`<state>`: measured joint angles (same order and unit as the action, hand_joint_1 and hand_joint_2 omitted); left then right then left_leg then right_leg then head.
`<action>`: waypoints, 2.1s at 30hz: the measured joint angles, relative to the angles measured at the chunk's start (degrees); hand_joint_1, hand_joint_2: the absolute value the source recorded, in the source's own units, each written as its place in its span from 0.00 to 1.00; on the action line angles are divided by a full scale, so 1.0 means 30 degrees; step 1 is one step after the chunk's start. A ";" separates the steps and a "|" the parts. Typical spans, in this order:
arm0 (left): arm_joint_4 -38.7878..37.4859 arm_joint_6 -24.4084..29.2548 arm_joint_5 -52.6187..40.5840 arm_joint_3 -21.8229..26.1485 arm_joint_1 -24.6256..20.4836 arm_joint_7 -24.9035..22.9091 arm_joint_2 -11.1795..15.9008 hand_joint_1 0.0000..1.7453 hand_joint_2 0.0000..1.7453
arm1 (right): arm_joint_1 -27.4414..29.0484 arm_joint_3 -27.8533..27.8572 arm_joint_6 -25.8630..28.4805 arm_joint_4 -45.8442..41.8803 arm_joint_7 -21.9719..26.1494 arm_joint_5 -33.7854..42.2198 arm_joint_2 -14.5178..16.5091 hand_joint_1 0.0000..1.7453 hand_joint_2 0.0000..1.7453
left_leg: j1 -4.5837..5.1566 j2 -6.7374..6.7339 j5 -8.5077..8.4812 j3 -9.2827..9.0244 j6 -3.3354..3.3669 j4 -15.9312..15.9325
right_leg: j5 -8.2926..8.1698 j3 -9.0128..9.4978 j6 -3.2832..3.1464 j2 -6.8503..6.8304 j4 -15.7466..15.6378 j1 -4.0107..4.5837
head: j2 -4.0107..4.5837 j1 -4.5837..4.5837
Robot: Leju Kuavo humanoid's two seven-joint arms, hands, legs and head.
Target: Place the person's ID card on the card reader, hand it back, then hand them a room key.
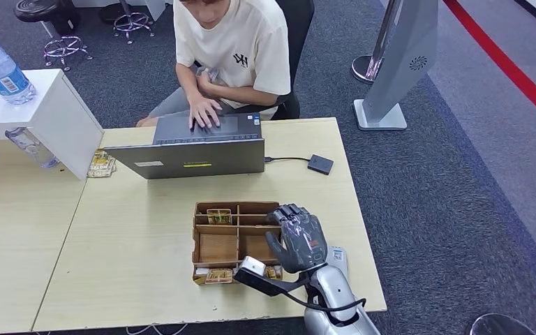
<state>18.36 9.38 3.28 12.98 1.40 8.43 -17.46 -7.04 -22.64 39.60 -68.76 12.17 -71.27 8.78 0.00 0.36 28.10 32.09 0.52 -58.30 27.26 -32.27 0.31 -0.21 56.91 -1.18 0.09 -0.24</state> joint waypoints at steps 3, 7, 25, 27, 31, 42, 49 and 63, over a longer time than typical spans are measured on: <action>0.0000 -0.0004 -0.0062 0.0000 0.0000 -0.0005 0.0000 0.00 0.00 | -0.0082 0.0067 0.0000 0.0109 -0.0002 0.0007 0.0000 0.55 1.00 | 0.0000 0.0000 0.0000 0.0000 0.0000 0.0000 | 0.0000 0.0000 0.0000 0.0000 0.0000 0.0000 | 0.0000 0.0002; 0.0000 -0.0042 -0.0115 0.0000 0.0000 -0.0011 0.0000 0.00 0.00 | -0.0251 0.0137 0.0000 0.0295 -0.0175 0.0033 -0.0004 0.55 1.00 | -0.0001 0.0000 0.0000 0.0000 0.0000 0.0000 | 0.0000 0.0000 0.0000 0.0000 0.0001 0.0000 | 0.0000 0.0002; 0.0000 -0.0087 -0.0182 0.0000 -0.0003 -0.0035 0.0007 0.00 0.00 | -0.1093 0.0107 0.0035 0.2096 -0.0894 0.0452 -0.0005 1.00 1.00 | -0.0001 -0.0001 -0.0002 -0.0003 -0.0002 0.0000 | -0.0001 0.0001 -0.0001 0.0000 0.0001 0.0000 | 0.0000 0.0000; 0.0000 -0.0087 -0.0182 0.0000 -0.0003 -0.0035 0.0007 0.00 0.00 | -0.1166 0.0104 0.0051 0.2224 -0.0947 0.0481 -0.0009 1.00 1.00 | -0.0001 -0.0002 -0.0003 -0.0006 -0.0002 0.0000 | -0.0002 0.0002 -0.0001 0.0001 0.0002 0.0000 | 0.0000 0.0000; 0.0000 -0.0086 -0.0193 0.0000 -0.0003 -0.0035 0.0007 0.00 0.00 | -0.1210 0.0096 0.0064 0.2381 -0.0973 0.0663 -0.0013 1.00 1.00 | 0.0000 -0.0002 -0.0007 -0.0008 -0.0001 -0.0001 | -0.0006 0.0005 -0.0002 0.0000 0.0002 0.0000 | 0.0000 0.0002; 0.0080 -0.0089 -0.0177 0.0242 0.0072 -0.0045 -0.0078 0.00 0.00 | -0.0395 -0.0008 -0.2562 -0.1259 0.2499 1.2639 -0.0350 1.00 1.00 | 0.0002 0.0002 -0.0004 0.0002 -0.0003 -0.0003 | -0.0006 0.0000 -0.0003 0.0000 0.0000 -0.0001 | 0.0000 0.0002; 0.8189 0.0882 0.0789 -0.2020 0.5079 -0.6162 -0.0423 0.00 0.00 | 0.1220 0.1552 -0.7015 -0.7164 0.4766 2.2567 -0.0430 1.00 1.00 | 0.0000 -0.0024 0.0040 0.0001 0.0005 -0.0003 | 0.0020 -0.0009 0.0005 0.0038 -0.0011 0.0001 | 0.0000 0.0004; 1.2808 0.0880 0.0836 -0.3091 0.7832 -0.5878 -0.0794 0.00 0.00 | 0.2001 0.2821 -0.8769 -1.0067 0.5275 2.3383 -0.0435 1.00 1.00 | 0.0000 -0.0044 0.0031 -0.0024 -0.0003 -0.0003 | 0.0007 0.0012 -0.0007 0.0044 -0.0002 0.0018 | 0.0000 0.0005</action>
<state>56.78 12.02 5.79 3.71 24.90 -9.20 -19.85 -1.04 -14.18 13.30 -98.96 28.00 -1.12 7.48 0.00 0.23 28.19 32.02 0.51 -58.31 27.28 -32.24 0.29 -0.07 56.91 -1.13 0.09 -0.22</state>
